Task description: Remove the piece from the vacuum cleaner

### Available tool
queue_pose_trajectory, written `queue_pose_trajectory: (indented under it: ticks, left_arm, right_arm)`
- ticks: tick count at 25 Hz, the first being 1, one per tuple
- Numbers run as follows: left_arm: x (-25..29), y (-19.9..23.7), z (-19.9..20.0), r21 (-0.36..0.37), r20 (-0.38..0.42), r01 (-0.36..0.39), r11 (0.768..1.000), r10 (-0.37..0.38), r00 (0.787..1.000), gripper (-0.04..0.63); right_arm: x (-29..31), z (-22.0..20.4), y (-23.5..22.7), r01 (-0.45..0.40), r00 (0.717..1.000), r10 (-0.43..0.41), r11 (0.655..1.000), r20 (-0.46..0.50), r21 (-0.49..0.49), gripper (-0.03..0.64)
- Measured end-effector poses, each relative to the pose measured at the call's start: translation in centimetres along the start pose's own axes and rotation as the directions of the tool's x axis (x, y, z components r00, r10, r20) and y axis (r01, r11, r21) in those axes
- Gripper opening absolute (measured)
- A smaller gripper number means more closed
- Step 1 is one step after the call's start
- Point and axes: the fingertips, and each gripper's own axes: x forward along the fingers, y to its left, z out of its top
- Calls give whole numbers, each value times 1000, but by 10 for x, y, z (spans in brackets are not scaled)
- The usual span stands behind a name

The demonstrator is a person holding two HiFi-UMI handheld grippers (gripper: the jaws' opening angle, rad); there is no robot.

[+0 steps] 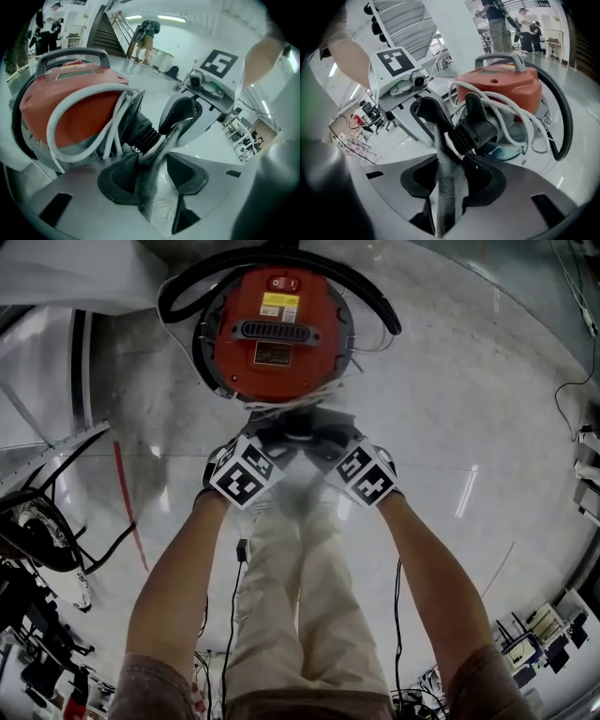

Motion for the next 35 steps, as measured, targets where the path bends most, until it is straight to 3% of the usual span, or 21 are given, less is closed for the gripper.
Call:
queue_pose_trajectory:
  ticks: [10, 17, 21, 27, 35]
  left_arm:
    - [-5, -5, -3, -53, -7, -57, 997, 57, 998, 111]
    - [-10, -5, -4, -109, -5, -100, 989, 100, 995, 94]
    - [-13, -22, -20, -77, -46, -64, 995, 61, 997, 67]
    - [-21, -45, -30, -85, -30, -68, 994, 65, 997, 67]
    - [-87, -89, 10, -56, 1, -48, 997, 48, 999, 67]
  right_arm:
    - [-1, -7, 0, 36, 999, -39, 996, 35, 79, 94]
    - [-3, -7, 2, 81, 993, -92, 987, 73, 139, 75]
    - [0, -18, 23, 45, 999, -47, 995, 21, 88, 49]
    - [-8, -29, 45, 44, 997, -50, 994, 56, 104, 48]
    - [-81, 4, 81, 46, 988, -62, 992, 140, 115, 49]
